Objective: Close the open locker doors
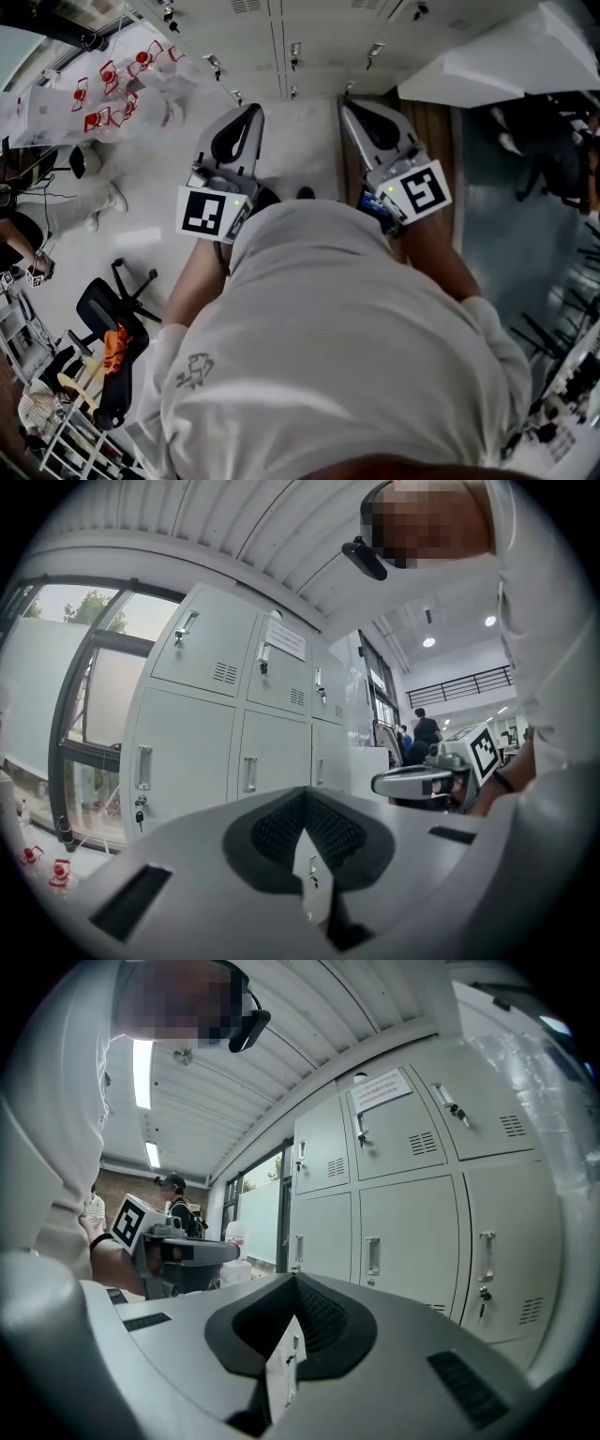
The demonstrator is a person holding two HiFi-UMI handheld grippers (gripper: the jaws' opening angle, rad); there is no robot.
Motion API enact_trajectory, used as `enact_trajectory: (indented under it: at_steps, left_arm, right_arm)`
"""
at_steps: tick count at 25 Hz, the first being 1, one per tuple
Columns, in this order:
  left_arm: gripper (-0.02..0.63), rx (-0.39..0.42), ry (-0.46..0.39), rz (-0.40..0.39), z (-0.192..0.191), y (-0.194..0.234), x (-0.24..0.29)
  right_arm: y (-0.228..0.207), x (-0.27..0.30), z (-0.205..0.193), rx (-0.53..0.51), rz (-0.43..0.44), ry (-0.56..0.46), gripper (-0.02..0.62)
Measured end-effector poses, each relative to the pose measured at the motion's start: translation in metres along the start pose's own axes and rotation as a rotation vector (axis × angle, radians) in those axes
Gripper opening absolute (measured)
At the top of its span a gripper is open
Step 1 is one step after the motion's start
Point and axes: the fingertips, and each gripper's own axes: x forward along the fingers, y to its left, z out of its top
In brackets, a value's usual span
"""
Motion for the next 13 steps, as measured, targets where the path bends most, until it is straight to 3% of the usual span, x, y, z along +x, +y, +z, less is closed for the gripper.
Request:
enact_trajectory:
  at_steps: [4,13]
  left_arm:
    - [-0.005,0.036,0.031,-0.033,-0.007,-0.012,-0.004]
    - [-0.005,0.023,0.018,-0.076,0.001,-0.016,-0.012]
  right_arm:
    - [0.002,-0.01,0.004,0.001,-0.004,-0.007,-0.003]
    - [0.02,-0.005,0.019,-0.012,-0.011,-0.026,-0.003]
